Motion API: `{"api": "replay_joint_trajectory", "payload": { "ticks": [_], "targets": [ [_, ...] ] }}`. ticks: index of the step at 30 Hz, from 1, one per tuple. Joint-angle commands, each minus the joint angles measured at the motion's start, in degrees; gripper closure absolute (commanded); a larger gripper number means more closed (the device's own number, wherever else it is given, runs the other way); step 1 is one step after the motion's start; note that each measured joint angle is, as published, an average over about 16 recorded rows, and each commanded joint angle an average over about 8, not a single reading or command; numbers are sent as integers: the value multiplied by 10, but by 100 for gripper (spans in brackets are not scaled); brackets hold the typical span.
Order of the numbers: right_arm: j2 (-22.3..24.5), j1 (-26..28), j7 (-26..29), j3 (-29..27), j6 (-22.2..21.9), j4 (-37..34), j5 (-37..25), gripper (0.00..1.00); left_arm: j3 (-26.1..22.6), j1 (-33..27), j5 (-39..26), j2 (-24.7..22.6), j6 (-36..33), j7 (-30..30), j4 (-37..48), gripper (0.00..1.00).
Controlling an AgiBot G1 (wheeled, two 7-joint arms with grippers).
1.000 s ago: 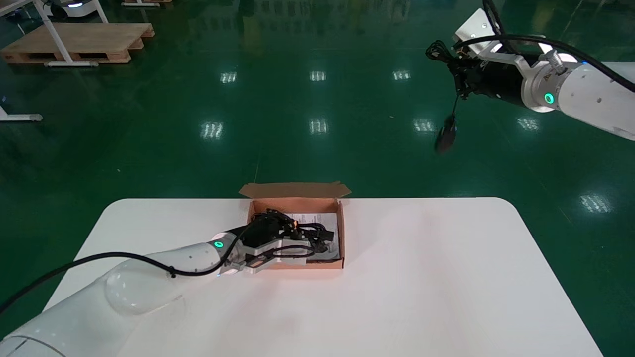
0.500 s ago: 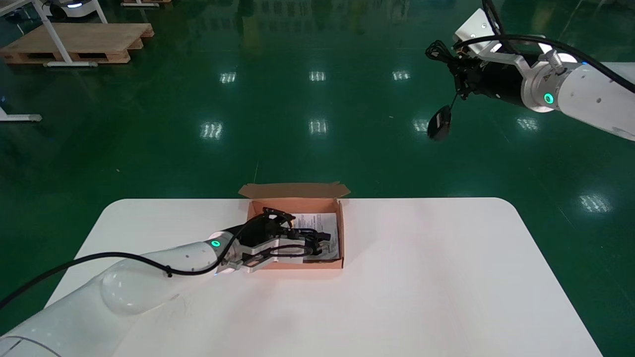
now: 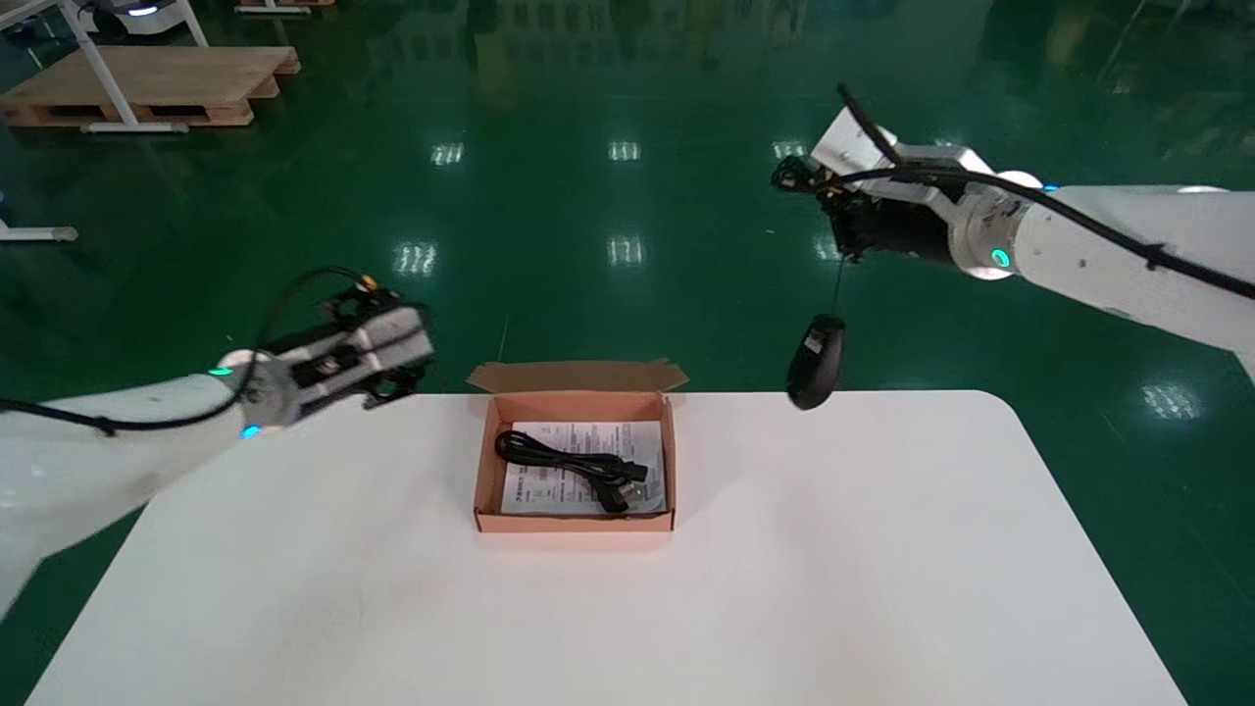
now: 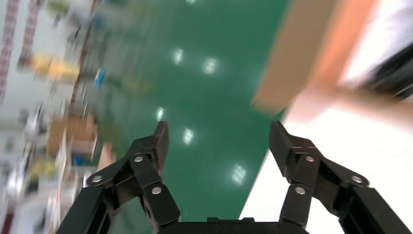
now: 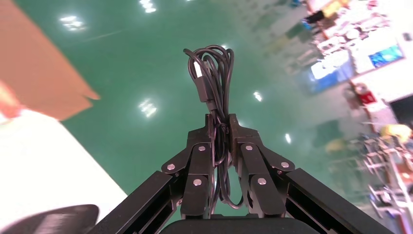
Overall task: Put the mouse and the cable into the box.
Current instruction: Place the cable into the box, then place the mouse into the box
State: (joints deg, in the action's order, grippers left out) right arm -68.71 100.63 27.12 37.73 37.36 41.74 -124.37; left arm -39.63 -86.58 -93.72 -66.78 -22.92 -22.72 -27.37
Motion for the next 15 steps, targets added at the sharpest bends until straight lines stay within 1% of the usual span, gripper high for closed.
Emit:
{"api": "replay_joint_trajectory", "payload": {
  "ticks": [1,5,7,11,15],
  "targets": [
    [-6,-8,5,5,10,9,-4,100,14,-13,12,30,-1,26,6,0],
    [-36,-26,7,15,26,35,4,100,12,-13,2,55,1,57,-7,0],
    [-52,-33,4,20,25,41,8,100,9,-11,-6,60,2,71,-16,0],
    [-82,-44,-7,38,1,41,17,100,1,-7,-22,66,3,99,-33,0],
    [-97,-54,-17,84,-35,46,44,100,-6,-3,-39,71,5,126,-49,0]
  ]
}}
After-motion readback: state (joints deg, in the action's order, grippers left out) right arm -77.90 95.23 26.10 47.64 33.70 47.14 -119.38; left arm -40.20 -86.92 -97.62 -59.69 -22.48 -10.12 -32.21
